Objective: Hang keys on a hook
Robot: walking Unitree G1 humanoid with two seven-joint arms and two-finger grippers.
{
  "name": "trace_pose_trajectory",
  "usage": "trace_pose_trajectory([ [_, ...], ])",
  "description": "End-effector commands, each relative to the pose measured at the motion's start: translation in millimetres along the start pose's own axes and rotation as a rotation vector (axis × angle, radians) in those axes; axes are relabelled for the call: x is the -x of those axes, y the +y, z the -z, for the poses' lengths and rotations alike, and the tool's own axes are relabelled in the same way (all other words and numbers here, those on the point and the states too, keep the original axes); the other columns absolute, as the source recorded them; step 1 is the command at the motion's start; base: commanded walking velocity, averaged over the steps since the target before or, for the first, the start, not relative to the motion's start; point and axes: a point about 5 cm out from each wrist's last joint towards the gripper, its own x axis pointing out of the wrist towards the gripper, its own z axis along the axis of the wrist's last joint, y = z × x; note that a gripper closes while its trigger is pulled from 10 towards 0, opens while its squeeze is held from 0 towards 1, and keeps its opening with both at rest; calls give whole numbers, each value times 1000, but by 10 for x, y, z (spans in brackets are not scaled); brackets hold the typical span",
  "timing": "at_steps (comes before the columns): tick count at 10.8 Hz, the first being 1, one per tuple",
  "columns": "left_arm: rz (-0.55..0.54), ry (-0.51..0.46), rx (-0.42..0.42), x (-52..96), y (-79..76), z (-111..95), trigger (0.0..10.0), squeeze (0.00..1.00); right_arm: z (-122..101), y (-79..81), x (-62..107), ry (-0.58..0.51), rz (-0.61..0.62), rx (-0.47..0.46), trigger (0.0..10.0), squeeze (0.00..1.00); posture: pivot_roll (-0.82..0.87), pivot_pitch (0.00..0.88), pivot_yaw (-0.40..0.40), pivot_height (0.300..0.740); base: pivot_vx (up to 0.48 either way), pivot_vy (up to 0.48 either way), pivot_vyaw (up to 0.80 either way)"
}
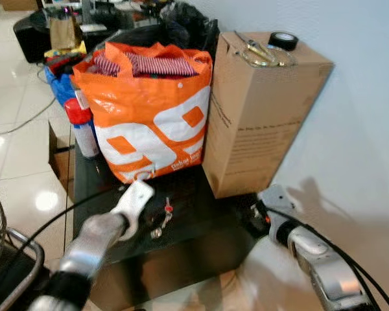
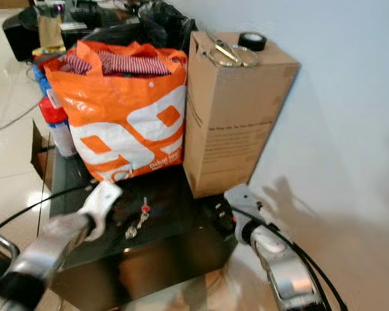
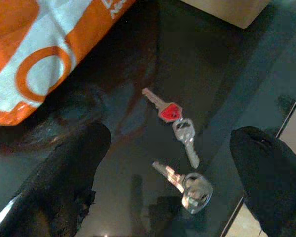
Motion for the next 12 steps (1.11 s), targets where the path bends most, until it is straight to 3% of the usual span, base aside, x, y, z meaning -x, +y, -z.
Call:
trace_pose_trajectory([
  [1,-40,14,-7,-80,28,-21,10000,0,-41,-44,-13,6,7,37,10000,0,-119,0,-74,740,0,0,0],
  [3,-119,18,-52,-204,71,-79,10000,0,-82,-79,-62,-14,50,29,10000,0,-123,0,-80,740,0,0,0],
  [4,-106,13,-60,-244,48,-113,10000,0,-100,-81,-71,-16,51,14,10000,0,-125,0,-82,740,0,0,0],
  [5,-98,19,-108,-281,21,-127,8392,0,-105,-76,-78,-16,52,15,10000,0,-123,0,-81,740,0,0,0],
  [6,-104,28,-142,-299,10,-107,7725,0,-100,-69,-81,-16,55,11,10000,0,-122,8,-84,740,0,0,0],
  [8,-123,22,-154,-330,-37,-64,10000,0,-85,-18,-81,-19,62,-12,10000,0,-121,52,-89,740,0,0,0],
  [12,-168,-20,-177,-370,-95,-62,10000,0,-45,-39,-14,-34,121,-76,10000,0,-134,105,-91,740,0,0,0],
])
